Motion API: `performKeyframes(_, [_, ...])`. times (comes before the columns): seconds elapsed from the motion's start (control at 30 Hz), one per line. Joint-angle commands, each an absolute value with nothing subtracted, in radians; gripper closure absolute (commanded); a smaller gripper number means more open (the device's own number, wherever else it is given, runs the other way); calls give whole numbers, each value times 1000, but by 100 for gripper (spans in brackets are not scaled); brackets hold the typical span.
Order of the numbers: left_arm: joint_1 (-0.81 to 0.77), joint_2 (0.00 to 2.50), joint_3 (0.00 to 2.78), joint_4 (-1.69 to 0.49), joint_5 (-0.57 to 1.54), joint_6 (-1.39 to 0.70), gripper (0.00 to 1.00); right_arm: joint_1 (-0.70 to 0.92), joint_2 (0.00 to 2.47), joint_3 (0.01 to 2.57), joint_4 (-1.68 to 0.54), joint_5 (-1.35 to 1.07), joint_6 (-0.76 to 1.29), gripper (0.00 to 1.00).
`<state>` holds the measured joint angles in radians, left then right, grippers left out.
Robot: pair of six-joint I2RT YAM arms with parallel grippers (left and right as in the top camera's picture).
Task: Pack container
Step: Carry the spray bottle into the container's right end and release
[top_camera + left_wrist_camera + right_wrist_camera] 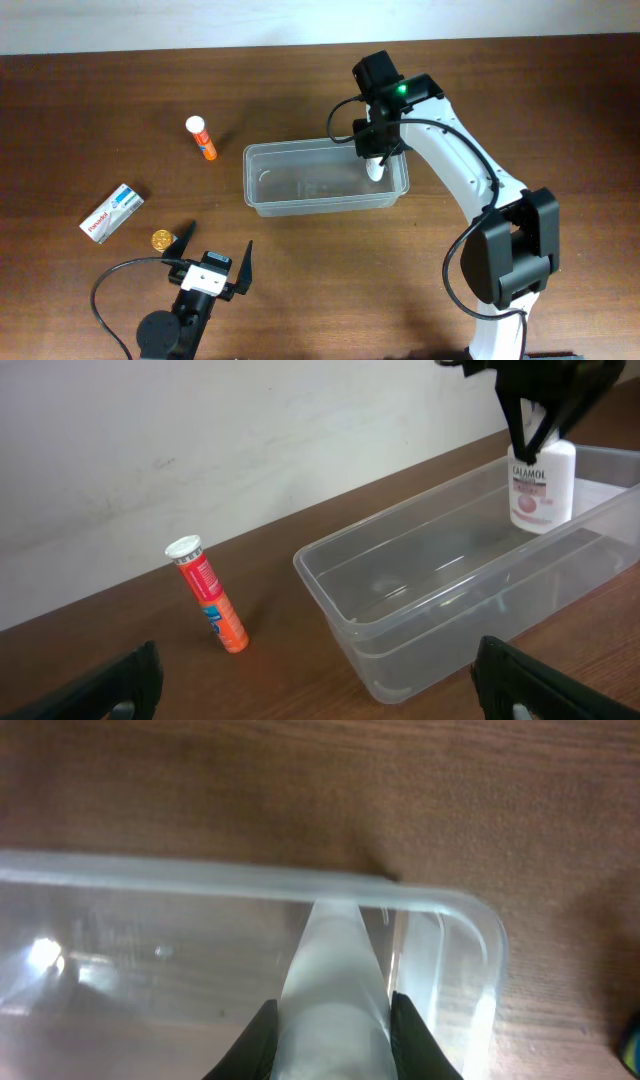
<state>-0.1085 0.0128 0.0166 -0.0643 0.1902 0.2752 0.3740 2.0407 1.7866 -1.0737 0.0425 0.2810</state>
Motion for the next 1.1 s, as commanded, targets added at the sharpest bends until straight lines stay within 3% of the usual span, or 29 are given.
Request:
performKeyframes(0.0, [-102, 6, 9, -64, 186, 265, 1, 379, 2006, 1748, -1033, 88, 335, 87])
performKeyframes(0.43, [-102, 6, 9, -64, 186, 265, 1, 379, 2006, 1692, -952, 104, 357, 87])
performKeyframes(0.5, [-102, 6, 9, -64, 186, 265, 1, 379, 2006, 1692, -953, 102, 357, 75])
performKeyframes(0.53, [-102, 6, 9, -64, 186, 265, 1, 379, 2006, 1692, -953, 102, 357, 63])
performKeyframes(0.57, [-102, 6, 9, -64, 186, 265, 1, 379, 2006, 1692, -953, 102, 357, 61])
performKeyframes(0.83, [-102, 6, 9, -64, 186, 265, 1, 379, 2003, 1705, -973, 97, 356, 50])
performKeyframes(1.07, [-102, 6, 9, -64, 186, 265, 1, 379, 1991, 1909, -1162, 60, 301, 44])
